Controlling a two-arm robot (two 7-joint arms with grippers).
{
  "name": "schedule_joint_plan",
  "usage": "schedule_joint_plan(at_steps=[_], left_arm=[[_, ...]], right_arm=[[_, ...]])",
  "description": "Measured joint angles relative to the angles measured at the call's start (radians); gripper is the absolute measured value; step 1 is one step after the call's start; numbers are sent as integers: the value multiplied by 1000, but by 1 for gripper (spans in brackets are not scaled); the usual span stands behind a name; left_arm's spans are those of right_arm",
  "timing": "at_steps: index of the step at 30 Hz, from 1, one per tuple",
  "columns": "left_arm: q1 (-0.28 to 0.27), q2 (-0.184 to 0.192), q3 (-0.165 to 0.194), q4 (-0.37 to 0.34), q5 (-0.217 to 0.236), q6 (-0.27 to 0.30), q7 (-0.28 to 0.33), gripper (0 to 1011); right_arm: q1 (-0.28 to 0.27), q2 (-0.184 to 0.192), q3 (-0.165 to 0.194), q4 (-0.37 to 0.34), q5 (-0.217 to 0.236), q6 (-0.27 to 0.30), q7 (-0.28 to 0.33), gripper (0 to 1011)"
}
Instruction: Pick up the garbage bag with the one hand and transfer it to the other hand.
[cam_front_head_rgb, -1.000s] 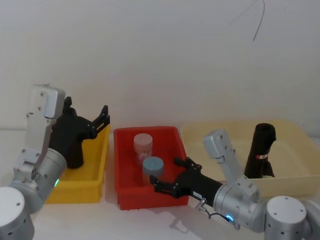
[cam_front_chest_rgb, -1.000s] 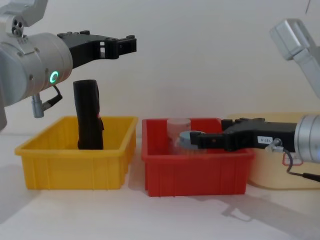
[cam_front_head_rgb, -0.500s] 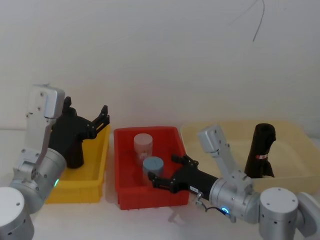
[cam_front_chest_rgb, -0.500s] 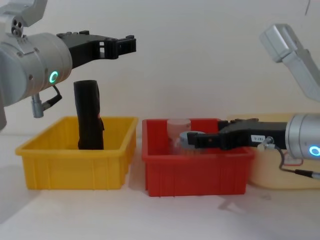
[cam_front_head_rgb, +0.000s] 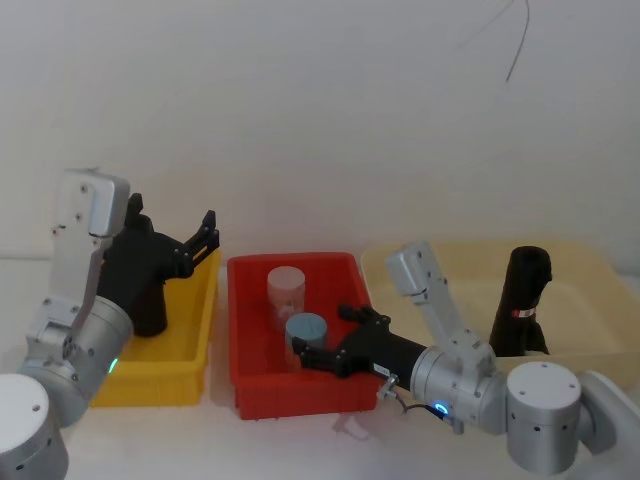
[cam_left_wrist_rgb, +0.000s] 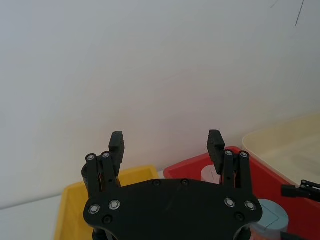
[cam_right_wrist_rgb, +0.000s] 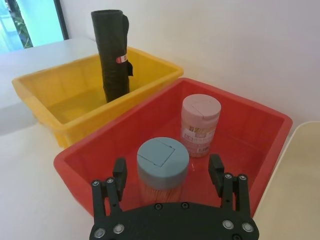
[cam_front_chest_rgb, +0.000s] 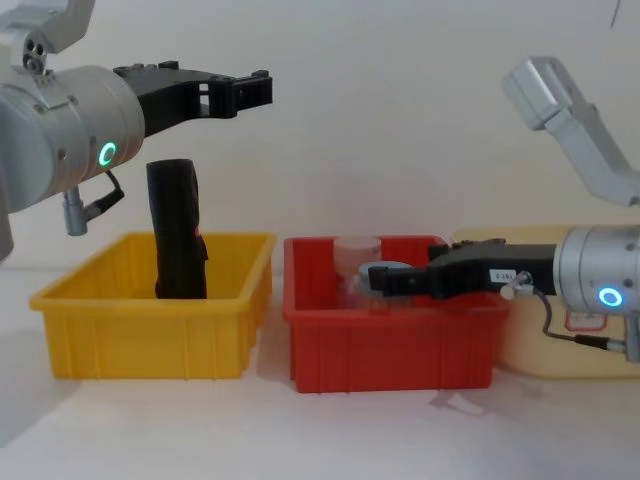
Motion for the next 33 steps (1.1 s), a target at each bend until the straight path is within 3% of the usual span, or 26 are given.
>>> schedule_joint_plan(at_steps=[23, 29, 33], left_arm=[[0, 0, 0, 0, 0, 0, 0, 1000], [0, 0, 0, 0, 0, 0, 0, 1000], [0, 0, 0, 0, 0, 0, 0, 1000]], right_arm=[[71, -30, -36, 99, 2, 4, 7, 1000], [86, -38, -45, 116, -4, 11, 9, 908], [91, -40, -48, 120, -8, 18, 8, 765]])
